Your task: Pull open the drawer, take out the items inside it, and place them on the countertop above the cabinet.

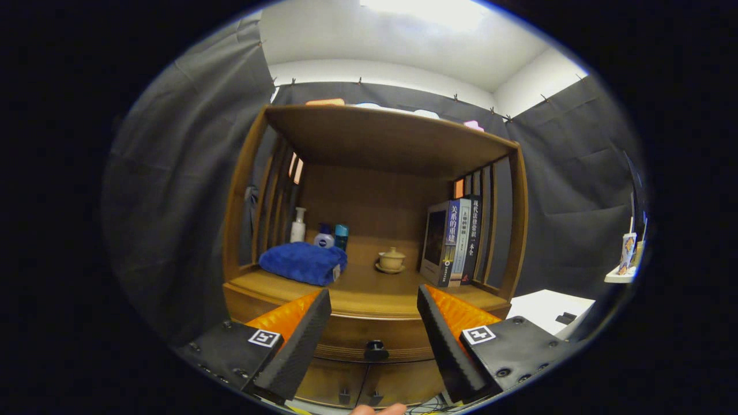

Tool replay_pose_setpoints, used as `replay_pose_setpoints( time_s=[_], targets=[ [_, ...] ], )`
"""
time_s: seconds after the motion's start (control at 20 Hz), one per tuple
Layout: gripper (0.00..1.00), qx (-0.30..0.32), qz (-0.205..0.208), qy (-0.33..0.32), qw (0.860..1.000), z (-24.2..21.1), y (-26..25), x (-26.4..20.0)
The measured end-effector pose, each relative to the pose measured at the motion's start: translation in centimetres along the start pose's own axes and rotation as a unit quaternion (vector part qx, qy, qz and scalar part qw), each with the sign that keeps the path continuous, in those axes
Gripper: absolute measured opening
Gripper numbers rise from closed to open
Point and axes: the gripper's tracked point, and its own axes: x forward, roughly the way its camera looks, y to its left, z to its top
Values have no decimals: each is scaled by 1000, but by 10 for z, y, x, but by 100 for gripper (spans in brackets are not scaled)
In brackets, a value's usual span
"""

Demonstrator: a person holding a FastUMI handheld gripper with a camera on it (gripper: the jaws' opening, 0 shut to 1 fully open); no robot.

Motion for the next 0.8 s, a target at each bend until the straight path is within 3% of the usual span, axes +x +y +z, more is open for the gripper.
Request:
replay_pose_setpoints(
  time_s=[0.1, 0.4, 0.65, 0.8],
  targets=[
    [99, 17, -15, 11, 1000, -32, -9, 21],
    [99, 39, 4, 68, 997, -122, 3, 55],
    [99, 34, 4, 92, 995, -149, 7, 65],
    [92, 37, 6, 97, 995, -156, 10, 67]
  ],
)
